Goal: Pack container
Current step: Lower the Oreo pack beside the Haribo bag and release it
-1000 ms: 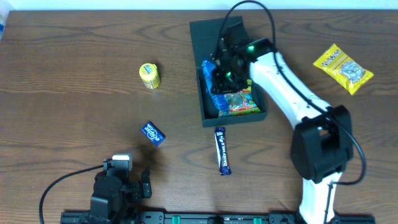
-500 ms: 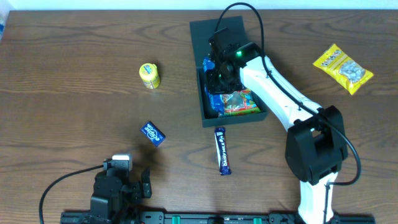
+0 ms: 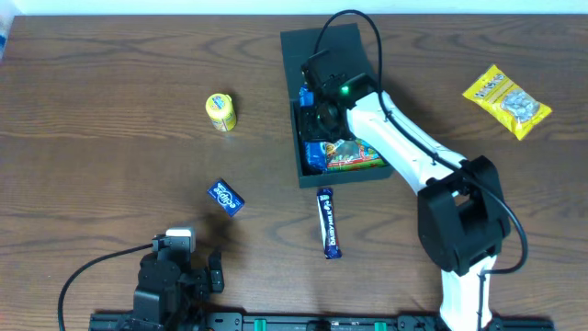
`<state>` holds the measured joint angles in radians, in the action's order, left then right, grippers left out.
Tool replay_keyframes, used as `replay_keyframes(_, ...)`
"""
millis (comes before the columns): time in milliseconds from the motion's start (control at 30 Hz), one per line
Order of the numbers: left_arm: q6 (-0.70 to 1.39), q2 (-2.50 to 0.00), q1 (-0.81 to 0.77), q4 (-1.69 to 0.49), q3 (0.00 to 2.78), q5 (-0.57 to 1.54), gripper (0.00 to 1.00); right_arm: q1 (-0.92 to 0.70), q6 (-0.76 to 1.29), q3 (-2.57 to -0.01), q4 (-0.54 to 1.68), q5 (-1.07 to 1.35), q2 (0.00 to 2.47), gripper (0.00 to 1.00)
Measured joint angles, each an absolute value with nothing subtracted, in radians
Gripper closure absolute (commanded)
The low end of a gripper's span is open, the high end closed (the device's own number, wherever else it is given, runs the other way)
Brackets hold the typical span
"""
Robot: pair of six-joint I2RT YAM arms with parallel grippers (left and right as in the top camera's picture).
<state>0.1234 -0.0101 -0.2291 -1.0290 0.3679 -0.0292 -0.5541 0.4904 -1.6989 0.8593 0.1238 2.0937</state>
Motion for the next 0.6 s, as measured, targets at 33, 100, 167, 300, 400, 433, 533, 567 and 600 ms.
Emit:
replay_keyframes(33,0.123,-0.01,-0.229,-1.029,0.368,-0.029,0.05,-0.557,0.49,-1.699,0.86,0.123,2.094,0.98)
replay_keyframes(100,0.123,-0.01,-0.229,-1.029,0.368,-0.029,0.04,-0.565,0.49,-1.699,0.862,0.123,2.094,0.98)
replay_keyframes(167,0.123,-0.01,-0.229,-1.029,0.368,-0.029,0.05,-0.573,0.493,-1.697,0.867,0.124,2.094,0.98)
replay_keyframes(300,0.123,-0.01,-0.229,-1.029,0.368,-0.029,0.05,-0.582,0.519,-1.695,0.899,0.124,2.094,0.98)
replay_keyframes(400,0.123,-0.01,-0.229,-1.029,0.368,-0.029,0.05,-0.582,0.536,-1.693,0.918,0.124,2.094,0.98)
replay_keyframes(433,0.123,-0.01,-0.229,-1.029,0.368,-0.029,0.05,-0.582,0.541,-1.693,0.92,0.124,2.094,0.98)
replay_keyframes(533,0.123,-0.01,-0.229,-1.029,0.368,-0.029,0.05,-0.582,0.546,-1.693,0.92,0.124,2.094,0.98)
replay_keyframes(567,0.123,-0.01,-0.229,-1.029,0.368,-0.029,0.05,-0.582,0.548,-1.693,0.92,0.124,2.094,0.97)
replay_keyframes(600,0.123,-0.01,-0.229,-1.029,0.368,-0.029,0.05,-0.582,0.549,-1.693,0.92,0.124,2.094,0.95)
